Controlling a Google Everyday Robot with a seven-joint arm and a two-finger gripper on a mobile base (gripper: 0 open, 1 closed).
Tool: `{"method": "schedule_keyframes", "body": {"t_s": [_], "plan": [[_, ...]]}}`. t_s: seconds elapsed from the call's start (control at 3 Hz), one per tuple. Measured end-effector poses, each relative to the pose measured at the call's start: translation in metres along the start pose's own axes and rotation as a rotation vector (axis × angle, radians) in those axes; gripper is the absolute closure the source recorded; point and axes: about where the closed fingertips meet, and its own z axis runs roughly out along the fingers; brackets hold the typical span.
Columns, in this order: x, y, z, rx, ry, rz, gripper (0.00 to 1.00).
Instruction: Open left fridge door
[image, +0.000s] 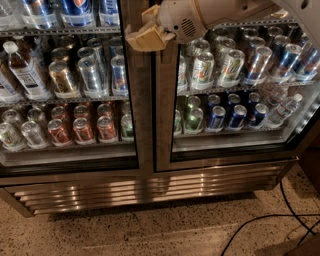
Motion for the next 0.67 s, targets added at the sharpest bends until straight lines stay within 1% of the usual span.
{"method": "schedule_keyframes", "body": {"t_s": [0.67], "plan": [[-0.0005,0.0021,-0.0015,0.000,0.000,0.000,1.00]]}}
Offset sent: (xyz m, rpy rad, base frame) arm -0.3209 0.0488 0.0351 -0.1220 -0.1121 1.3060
